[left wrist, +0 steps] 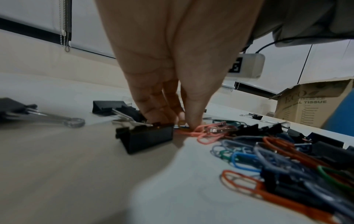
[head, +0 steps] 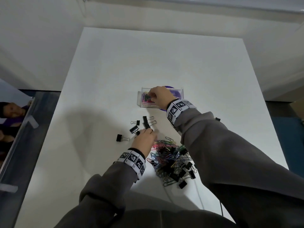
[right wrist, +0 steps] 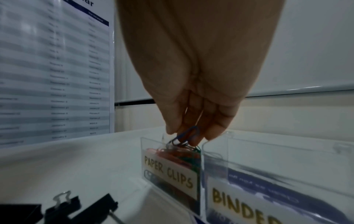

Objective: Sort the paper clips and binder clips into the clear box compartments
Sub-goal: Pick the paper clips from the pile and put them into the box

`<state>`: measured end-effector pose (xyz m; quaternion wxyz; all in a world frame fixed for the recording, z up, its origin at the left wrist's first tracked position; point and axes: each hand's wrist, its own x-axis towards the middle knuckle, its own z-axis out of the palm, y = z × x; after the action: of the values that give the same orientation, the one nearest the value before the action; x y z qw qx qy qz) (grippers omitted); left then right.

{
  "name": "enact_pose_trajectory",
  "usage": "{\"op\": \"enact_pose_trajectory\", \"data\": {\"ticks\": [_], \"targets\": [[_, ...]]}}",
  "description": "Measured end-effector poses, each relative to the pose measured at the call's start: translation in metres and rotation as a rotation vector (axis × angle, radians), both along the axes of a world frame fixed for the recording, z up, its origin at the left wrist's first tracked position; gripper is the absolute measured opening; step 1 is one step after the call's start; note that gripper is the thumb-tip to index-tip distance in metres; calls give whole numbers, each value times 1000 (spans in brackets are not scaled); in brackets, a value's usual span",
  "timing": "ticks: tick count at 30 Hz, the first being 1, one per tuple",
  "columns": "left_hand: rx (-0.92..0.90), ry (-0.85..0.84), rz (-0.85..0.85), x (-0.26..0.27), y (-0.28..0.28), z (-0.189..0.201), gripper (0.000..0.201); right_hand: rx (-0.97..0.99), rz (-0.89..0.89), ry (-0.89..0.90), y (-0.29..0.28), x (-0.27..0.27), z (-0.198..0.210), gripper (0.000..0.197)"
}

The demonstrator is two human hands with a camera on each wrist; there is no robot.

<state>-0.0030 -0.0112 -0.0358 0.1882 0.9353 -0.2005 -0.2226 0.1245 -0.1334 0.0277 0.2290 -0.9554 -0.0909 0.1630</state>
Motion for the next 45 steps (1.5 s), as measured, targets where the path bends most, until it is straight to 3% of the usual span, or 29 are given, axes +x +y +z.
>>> {"op": "enact_pose_trajectory", "data": {"ticks": [4,7,11,15,21,27,33,40,45], "targets": [[8,-4,11,2,1,-1,21,149,-156,-109,-14,-21,-2,25],[0,16,12,4,2,-2,20,112,-222,-20,-35,-58,-16,24],[-13,3,20,1,3,-2,16,-3,-167,186,-52,-112,-34,19],[-37,28,16,2,5,1,15,-15,-69,136,-44,-140,-39,11],[-31,40,20,2,10,1,13,-80,48,126,-36,-150,-37,16],[-220,-60,324,26,12,33,9,-72,60,170,-40,-157,-35,17],[-408,-106,694,95,4,69,15,-76,12,194,-39,-160,-35,17],[-194,-89,764,130,-10,60,13,-47,-12,175,-38,-160,-39,20],[-229,-106,682,125,-9,57,19,9,-58,217,-43,-159,-39,9]]}}
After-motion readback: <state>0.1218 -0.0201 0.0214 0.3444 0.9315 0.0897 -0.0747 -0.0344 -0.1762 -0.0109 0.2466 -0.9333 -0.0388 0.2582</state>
